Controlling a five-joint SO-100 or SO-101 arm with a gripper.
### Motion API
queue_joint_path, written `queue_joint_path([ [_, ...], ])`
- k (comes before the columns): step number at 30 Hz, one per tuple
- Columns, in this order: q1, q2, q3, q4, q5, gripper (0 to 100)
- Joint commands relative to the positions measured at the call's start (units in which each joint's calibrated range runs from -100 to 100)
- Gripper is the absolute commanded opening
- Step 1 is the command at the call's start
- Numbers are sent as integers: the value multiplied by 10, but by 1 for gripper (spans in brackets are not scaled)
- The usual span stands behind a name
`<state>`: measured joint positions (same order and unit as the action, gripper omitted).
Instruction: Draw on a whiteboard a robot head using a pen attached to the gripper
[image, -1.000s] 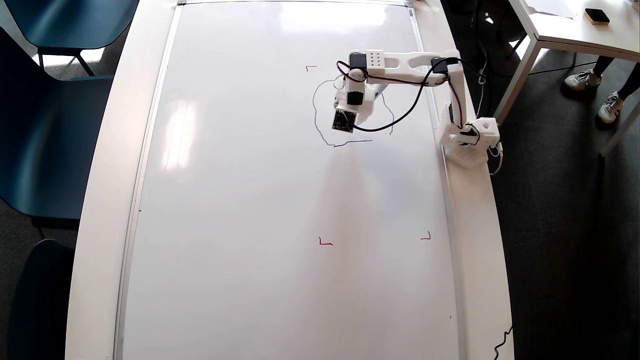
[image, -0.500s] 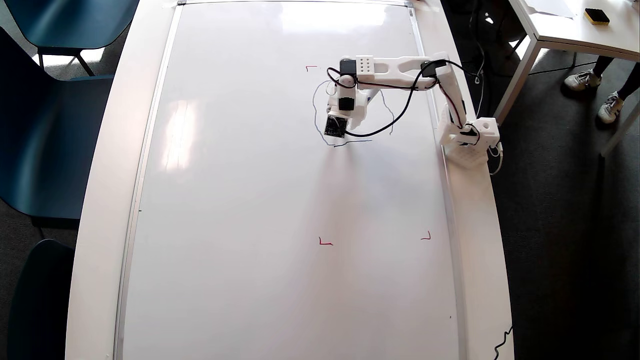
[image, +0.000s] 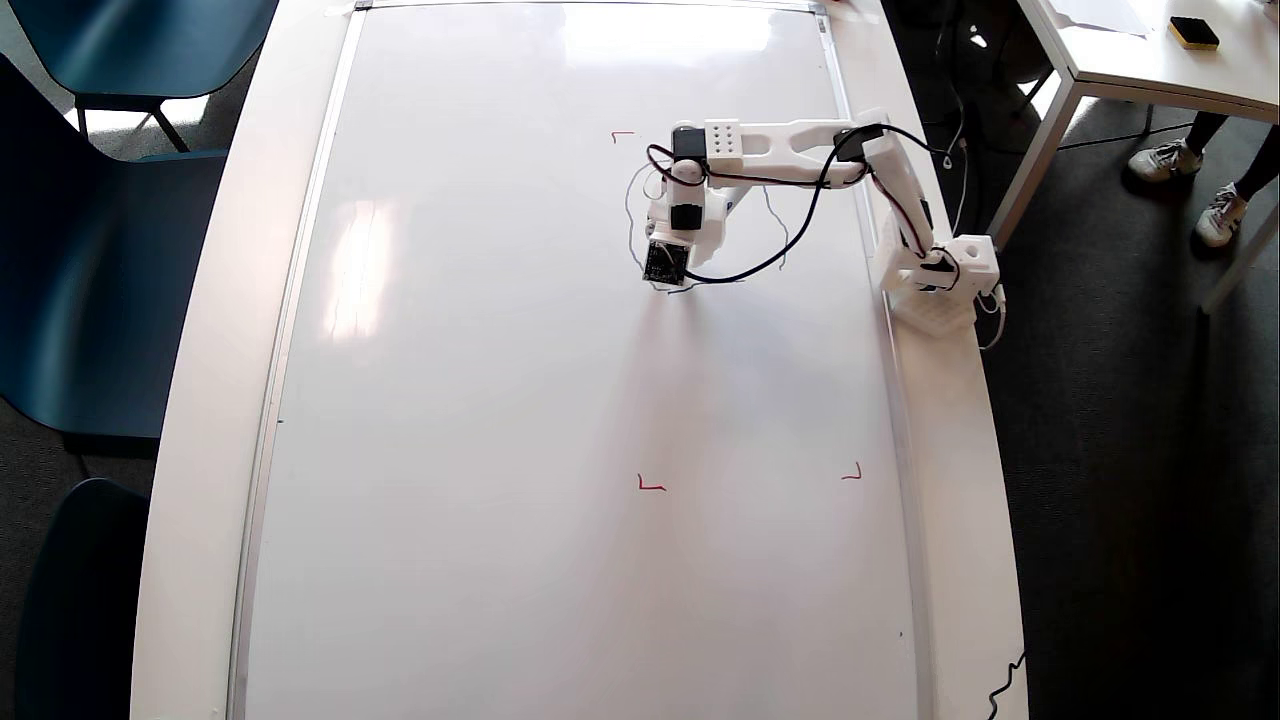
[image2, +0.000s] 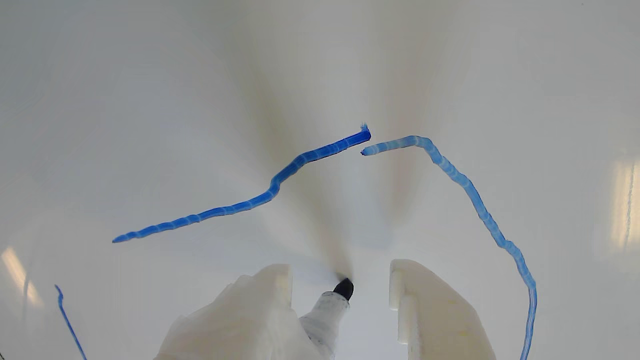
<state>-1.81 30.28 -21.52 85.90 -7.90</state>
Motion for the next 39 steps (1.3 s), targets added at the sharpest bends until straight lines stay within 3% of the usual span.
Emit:
queue_joint_path([
  [1,1,-6,10,2,1,12],
  [18,7,-66,96,0,1,12],
  [39,67,-83,89,6,16,12],
])
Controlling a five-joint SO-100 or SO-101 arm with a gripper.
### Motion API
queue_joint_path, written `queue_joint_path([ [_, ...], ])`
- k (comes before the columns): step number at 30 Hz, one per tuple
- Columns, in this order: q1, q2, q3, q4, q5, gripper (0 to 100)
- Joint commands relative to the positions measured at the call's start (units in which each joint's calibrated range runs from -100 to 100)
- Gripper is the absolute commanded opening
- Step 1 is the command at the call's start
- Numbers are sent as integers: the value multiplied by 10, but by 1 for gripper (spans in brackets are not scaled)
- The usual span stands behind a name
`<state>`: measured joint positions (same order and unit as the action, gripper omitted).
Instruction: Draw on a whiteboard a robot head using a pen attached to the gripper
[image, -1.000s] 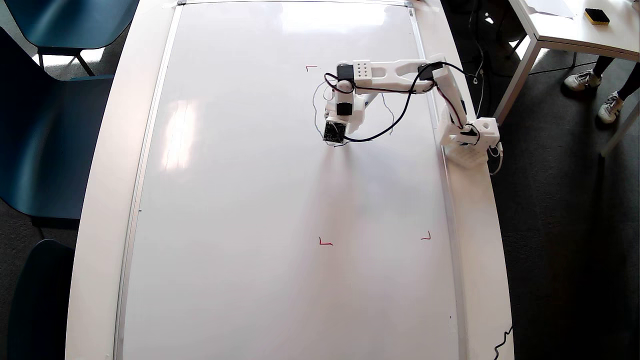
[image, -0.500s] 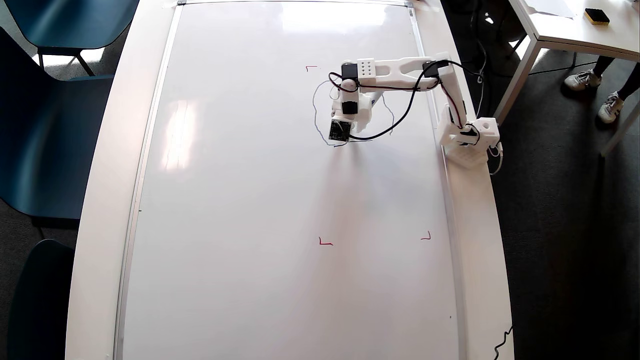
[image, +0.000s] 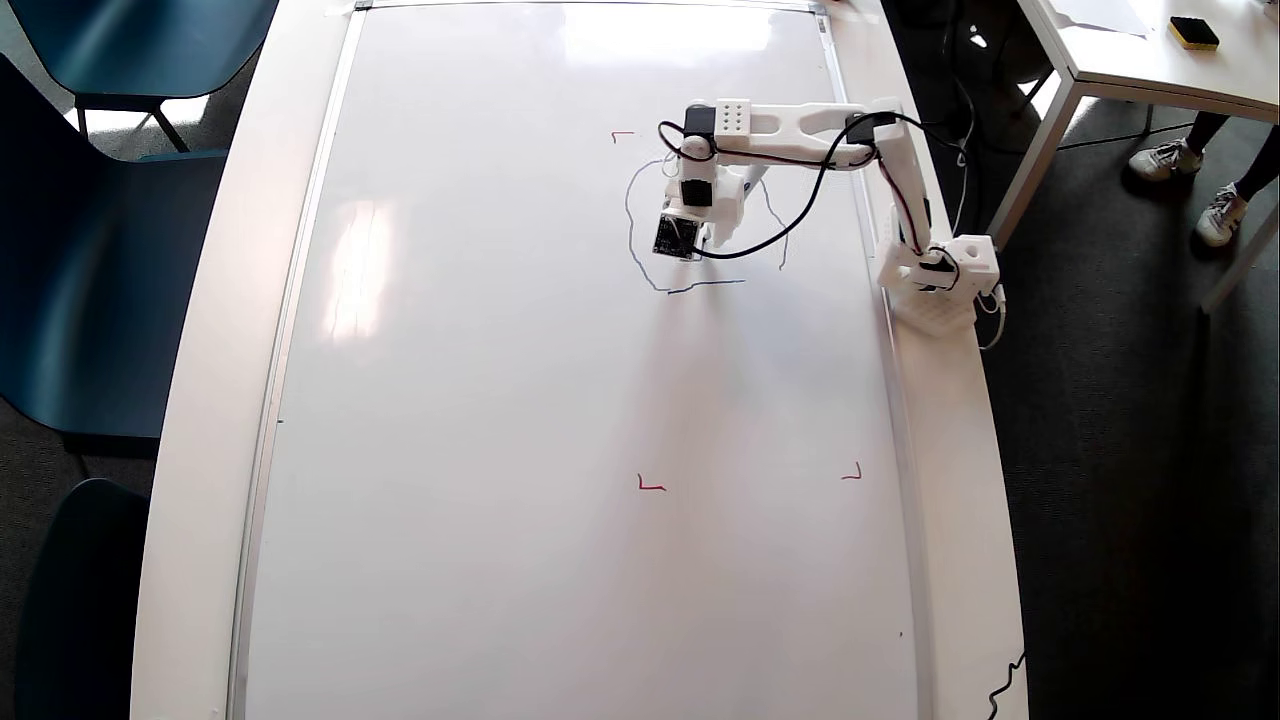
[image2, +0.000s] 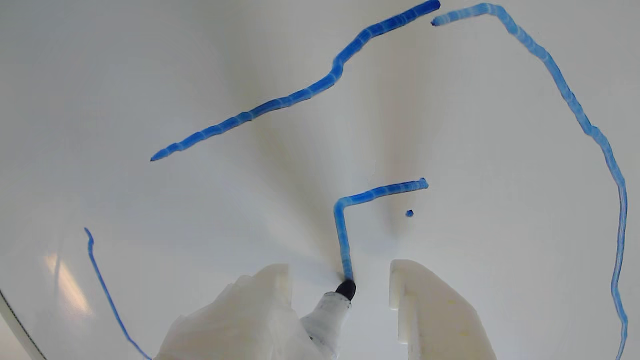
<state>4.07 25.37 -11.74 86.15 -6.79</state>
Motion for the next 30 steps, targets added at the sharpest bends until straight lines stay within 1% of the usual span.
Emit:
queue_joint_path([
  [1,10,-34,-9,0,7,12],
  [11,10,-21,-50,-6,7,12],
  [19,9,22,-86,-18,7,12],
  [30,-6,48,-92,-19,6,12],
])
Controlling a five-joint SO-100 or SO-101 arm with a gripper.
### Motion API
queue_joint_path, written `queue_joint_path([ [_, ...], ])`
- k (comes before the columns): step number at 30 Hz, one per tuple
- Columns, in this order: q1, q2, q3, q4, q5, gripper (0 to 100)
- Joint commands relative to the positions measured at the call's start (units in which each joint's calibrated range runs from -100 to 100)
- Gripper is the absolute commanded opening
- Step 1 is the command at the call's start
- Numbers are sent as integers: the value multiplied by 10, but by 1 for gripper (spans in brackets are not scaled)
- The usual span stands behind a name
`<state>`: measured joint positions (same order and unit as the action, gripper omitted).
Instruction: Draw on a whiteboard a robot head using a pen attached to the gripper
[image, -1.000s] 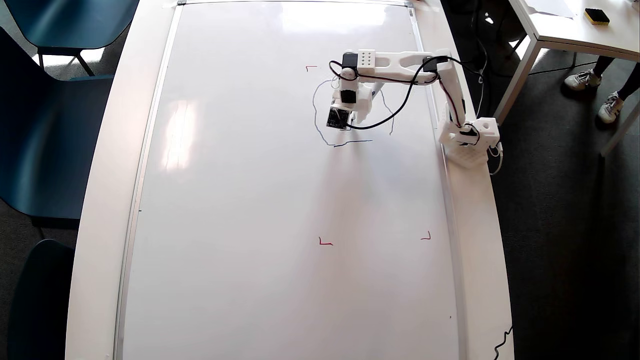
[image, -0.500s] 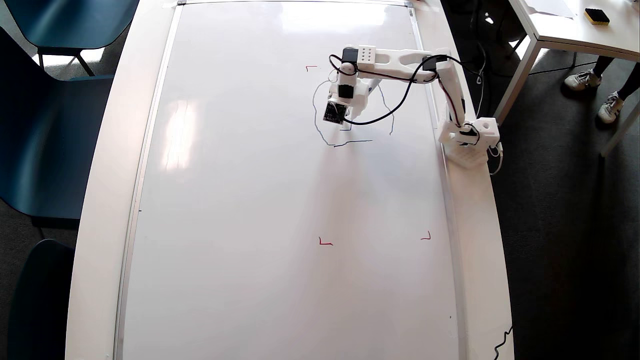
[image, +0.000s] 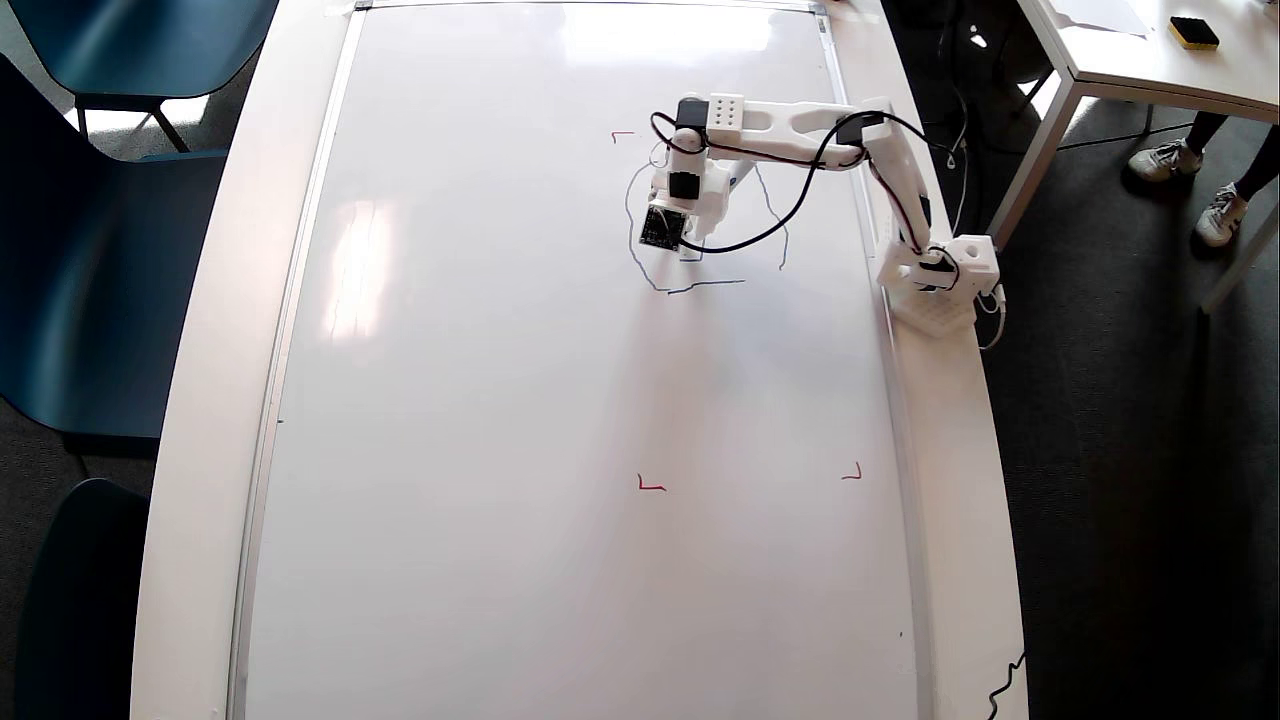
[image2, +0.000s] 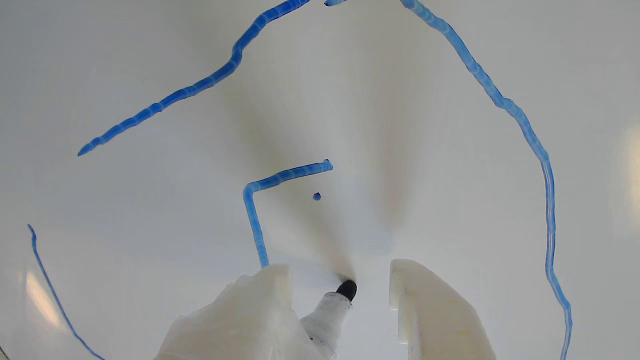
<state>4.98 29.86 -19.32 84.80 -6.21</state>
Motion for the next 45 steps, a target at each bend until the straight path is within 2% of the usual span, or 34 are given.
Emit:
queue_joint_path([
  [1,-18,3,-21,-5,-1,12],
  [20,-64,4,-27,-5,-4,12],
  [31,-4,3,-26,-3,1,12],
  [45,-2,-38,28,3,1,12],
])
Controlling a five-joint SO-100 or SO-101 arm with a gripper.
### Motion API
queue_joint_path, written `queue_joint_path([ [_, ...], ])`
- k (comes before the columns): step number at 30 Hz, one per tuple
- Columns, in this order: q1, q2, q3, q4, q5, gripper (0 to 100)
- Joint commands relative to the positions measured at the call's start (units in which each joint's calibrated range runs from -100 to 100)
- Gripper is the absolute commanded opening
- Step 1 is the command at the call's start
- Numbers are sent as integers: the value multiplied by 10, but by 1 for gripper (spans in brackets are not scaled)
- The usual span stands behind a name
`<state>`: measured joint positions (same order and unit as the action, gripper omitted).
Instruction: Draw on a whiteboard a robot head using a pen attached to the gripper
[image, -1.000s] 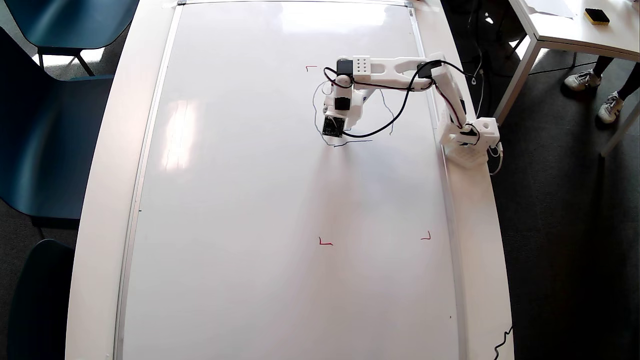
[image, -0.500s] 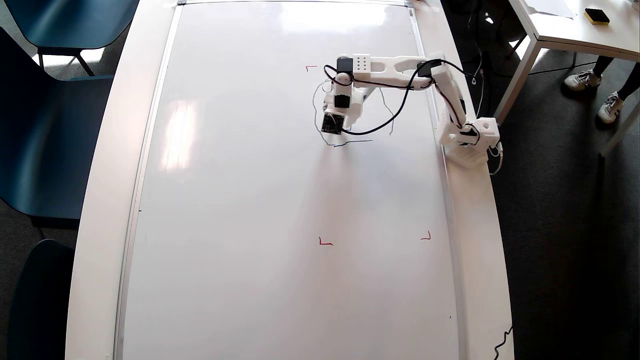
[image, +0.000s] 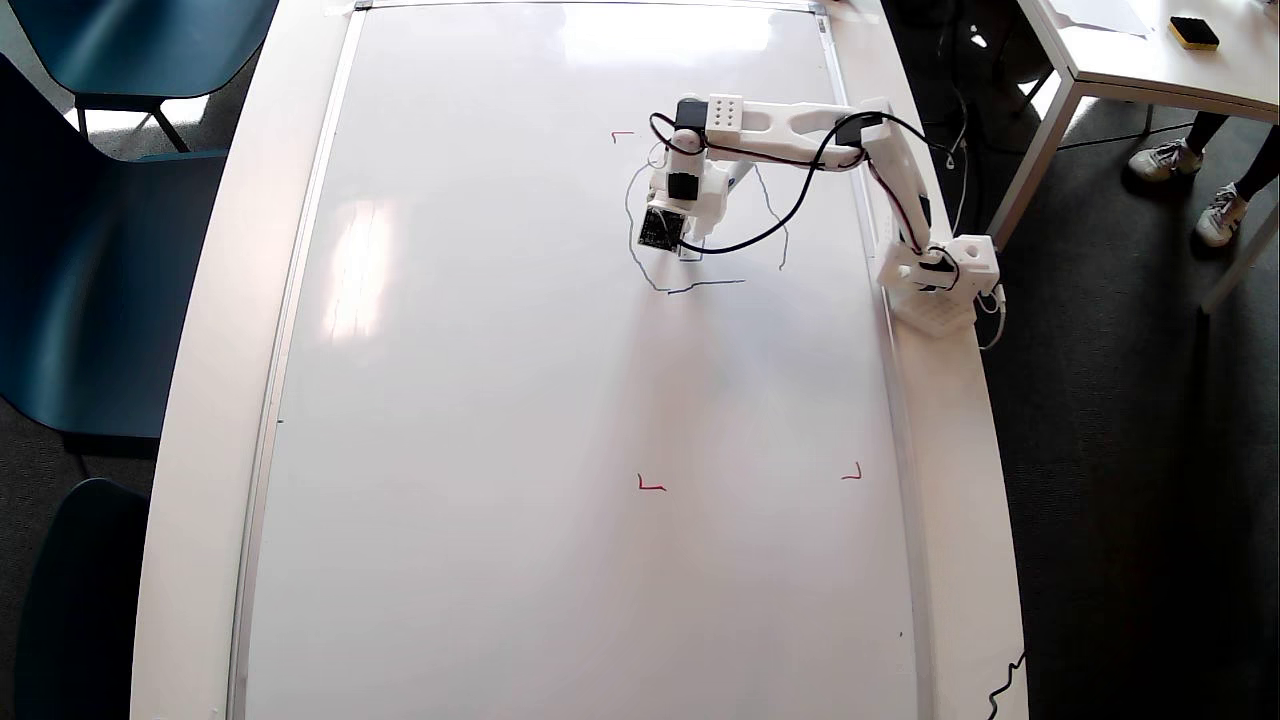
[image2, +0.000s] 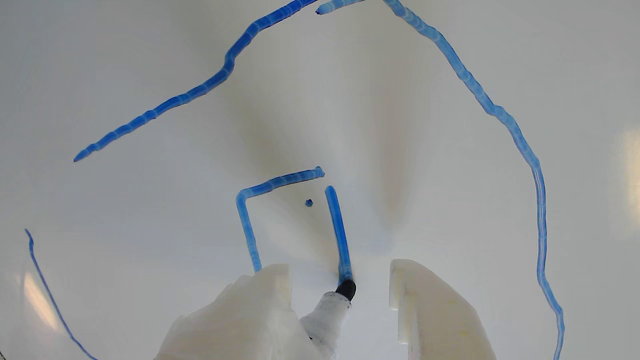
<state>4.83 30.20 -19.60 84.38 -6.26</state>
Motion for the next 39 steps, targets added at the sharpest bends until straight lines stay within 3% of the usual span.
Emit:
queue_joint_path([
  [1,0,-49,44,5,2,12],
  [19,1,-115,111,7,2,12],
  [32,55,-113,-1,52,3,12],
  [39,92,-93,-14,49,32,12],
])
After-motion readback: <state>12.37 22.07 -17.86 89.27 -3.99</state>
